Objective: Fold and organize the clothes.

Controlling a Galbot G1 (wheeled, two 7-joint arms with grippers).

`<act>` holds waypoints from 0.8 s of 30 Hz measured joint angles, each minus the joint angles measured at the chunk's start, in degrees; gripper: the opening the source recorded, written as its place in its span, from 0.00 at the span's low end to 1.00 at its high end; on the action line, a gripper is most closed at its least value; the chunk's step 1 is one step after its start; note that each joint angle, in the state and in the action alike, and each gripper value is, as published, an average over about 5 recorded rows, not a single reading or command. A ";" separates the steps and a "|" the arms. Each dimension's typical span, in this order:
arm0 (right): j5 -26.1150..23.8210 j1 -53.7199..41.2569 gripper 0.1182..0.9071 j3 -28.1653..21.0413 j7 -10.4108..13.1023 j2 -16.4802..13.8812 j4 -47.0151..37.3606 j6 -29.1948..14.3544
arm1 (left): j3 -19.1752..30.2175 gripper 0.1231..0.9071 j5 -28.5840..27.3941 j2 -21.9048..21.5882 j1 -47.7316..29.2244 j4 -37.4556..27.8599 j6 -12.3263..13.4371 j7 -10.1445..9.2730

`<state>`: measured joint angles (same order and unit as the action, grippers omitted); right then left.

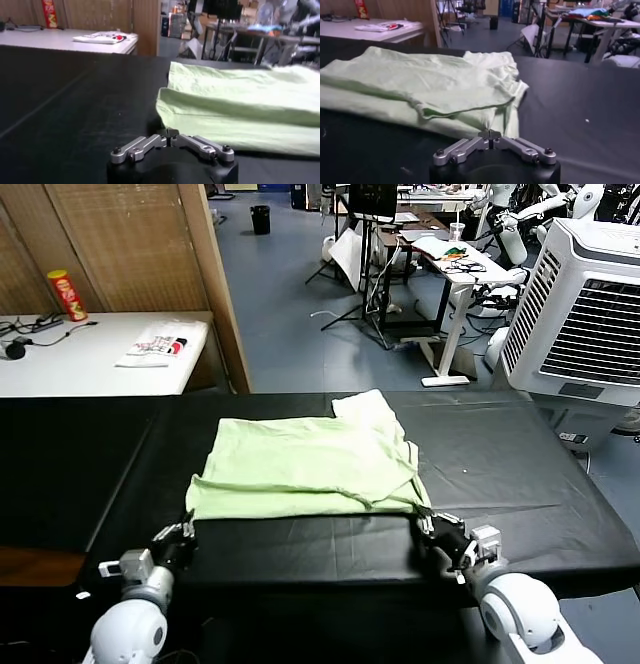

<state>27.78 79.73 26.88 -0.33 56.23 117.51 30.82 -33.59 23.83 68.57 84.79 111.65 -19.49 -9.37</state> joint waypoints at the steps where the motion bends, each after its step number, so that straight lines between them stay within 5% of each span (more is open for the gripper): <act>1: 0.20 0.71 0.01 0.45 0.04 -0.41 0.55 0.24 | -0.06 0.00 -0.14 -0.22 0.66 0.71 -0.23 -0.15; 13: 0.73 11.18 0.02 5.23 1.65 -0.91 6.92 2.69 | -1.04 0.00 -1.81 -0.06 10.55 9.34 -1.34 -0.48; 18: 0.48 14.23 0.26 6.77 2.18 -0.61 9.90 4.84 | -1.93 0.10 -1.27 0.44 14.18 12.33 -2.09 -1.17; 24: 1.49 15.99 0.64 9.53 4.11 -1.26 14.70 9.71 | -3.25 0.51 -0.16 -0.64 16.89 15.63 -4.96 -3.25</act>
<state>29.28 95.72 36.41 3.78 54.97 132.20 40.52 -36.83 23.67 67.93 101.68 127.27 -24.45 -12.62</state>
